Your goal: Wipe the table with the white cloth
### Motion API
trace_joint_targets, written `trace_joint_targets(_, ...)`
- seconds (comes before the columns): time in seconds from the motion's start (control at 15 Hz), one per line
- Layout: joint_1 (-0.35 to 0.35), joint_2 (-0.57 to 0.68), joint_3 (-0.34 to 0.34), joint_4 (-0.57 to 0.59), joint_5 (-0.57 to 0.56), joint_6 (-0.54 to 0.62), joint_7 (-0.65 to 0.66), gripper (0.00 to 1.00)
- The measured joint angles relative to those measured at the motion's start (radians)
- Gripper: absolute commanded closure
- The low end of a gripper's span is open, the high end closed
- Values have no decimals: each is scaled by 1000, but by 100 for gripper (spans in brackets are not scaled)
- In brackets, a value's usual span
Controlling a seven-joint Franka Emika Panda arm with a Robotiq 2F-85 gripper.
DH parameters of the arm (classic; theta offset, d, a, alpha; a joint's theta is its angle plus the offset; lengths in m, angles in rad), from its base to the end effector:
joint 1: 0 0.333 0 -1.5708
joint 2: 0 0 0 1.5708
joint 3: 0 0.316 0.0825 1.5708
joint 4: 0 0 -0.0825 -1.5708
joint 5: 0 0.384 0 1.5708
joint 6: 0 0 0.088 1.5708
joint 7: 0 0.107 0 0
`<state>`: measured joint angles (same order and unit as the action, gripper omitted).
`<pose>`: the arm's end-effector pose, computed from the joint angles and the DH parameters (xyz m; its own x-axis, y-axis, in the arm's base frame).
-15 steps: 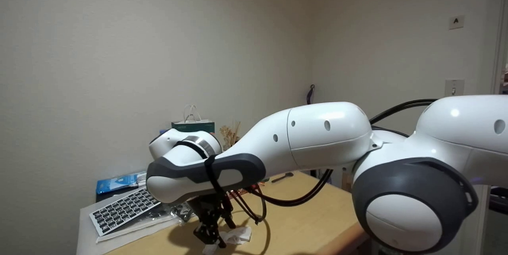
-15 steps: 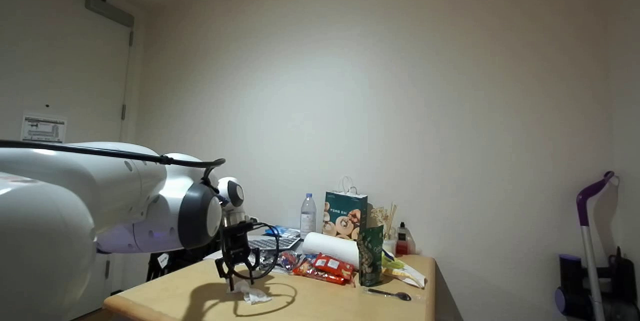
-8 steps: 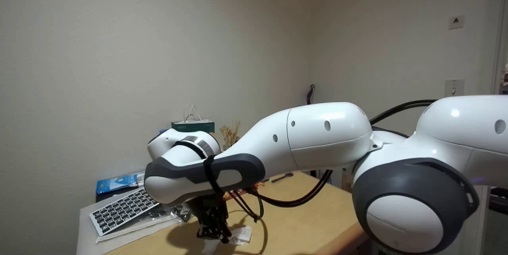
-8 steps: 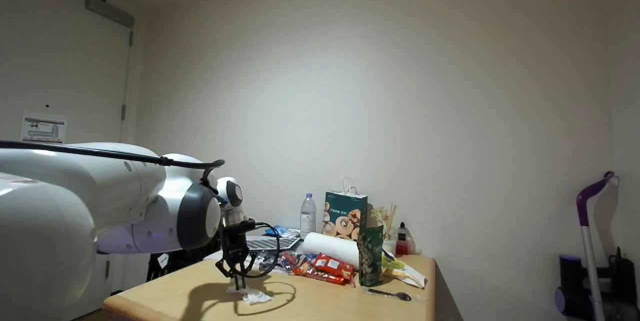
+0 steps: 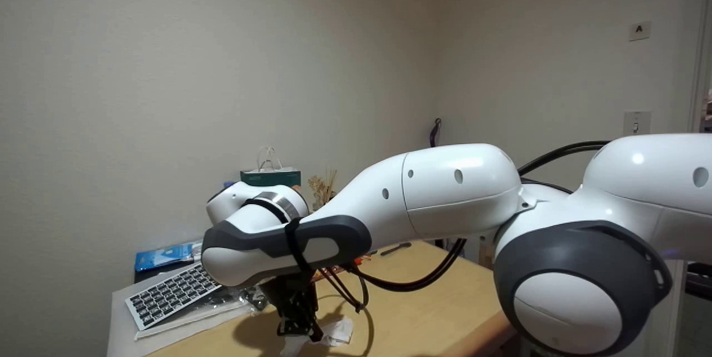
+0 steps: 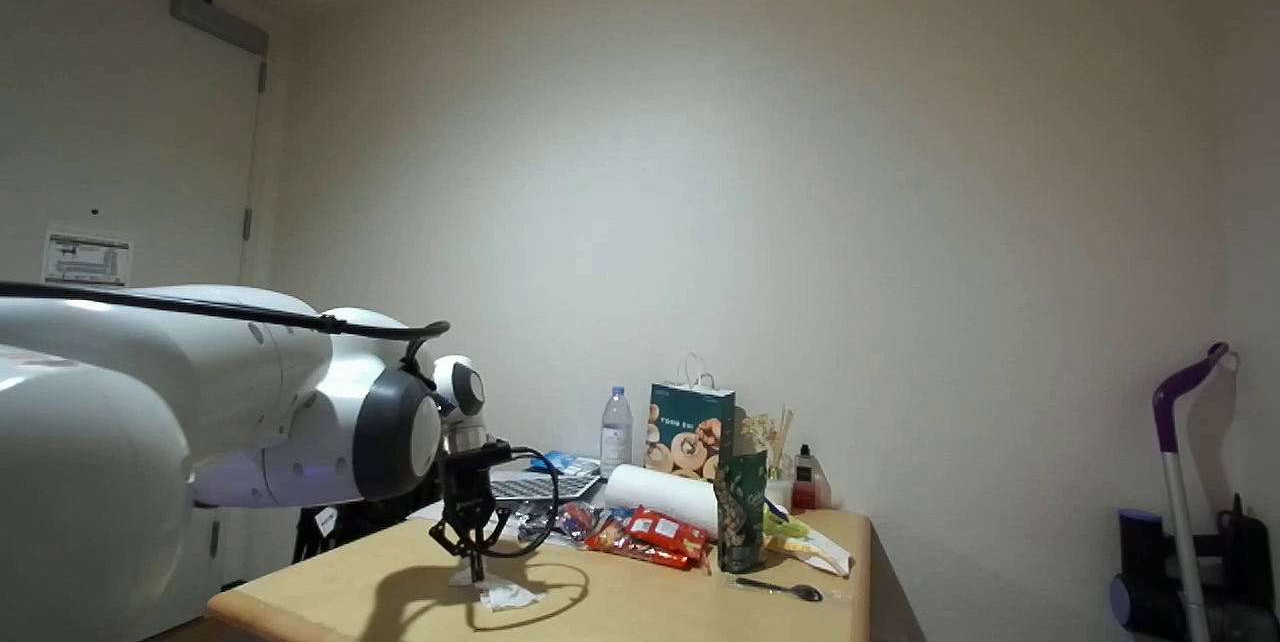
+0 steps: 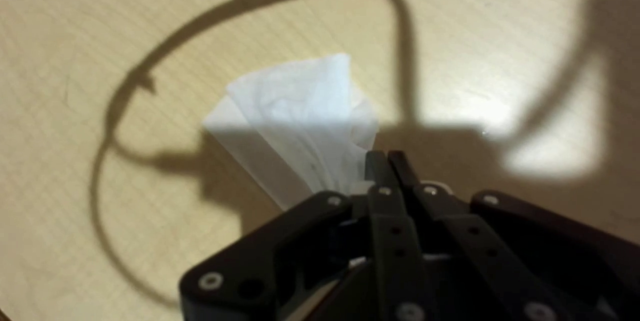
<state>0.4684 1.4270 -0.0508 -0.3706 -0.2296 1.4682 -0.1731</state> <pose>0.7020 0.3100 0.1656 0.7710 0.5246 -0.3609 0.6156 -0.7592 0.2114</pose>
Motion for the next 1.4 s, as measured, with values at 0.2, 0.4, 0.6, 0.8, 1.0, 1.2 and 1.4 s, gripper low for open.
trace_joint_targets(0.2,1,0,0,1,0,3,0,50)
trace_joint_targets(0.4,1,0,-1,2,0,6,0,31)
trace_joint_targets(0.6,1,0,-2,2,0,6,0,12)
trace_joint_targets(0.8,-4,1,-4,-1,0,5,0,7)
trace_joint_targets(1.0,-16,8,-5,-1,0,-9,0,34)
trace_joint_targets(1.2,-29,16,-5,-1,0,-24,0,54)
trace_joint_targets(1.4,-37,19,-4,-1,0,-38,0,73)
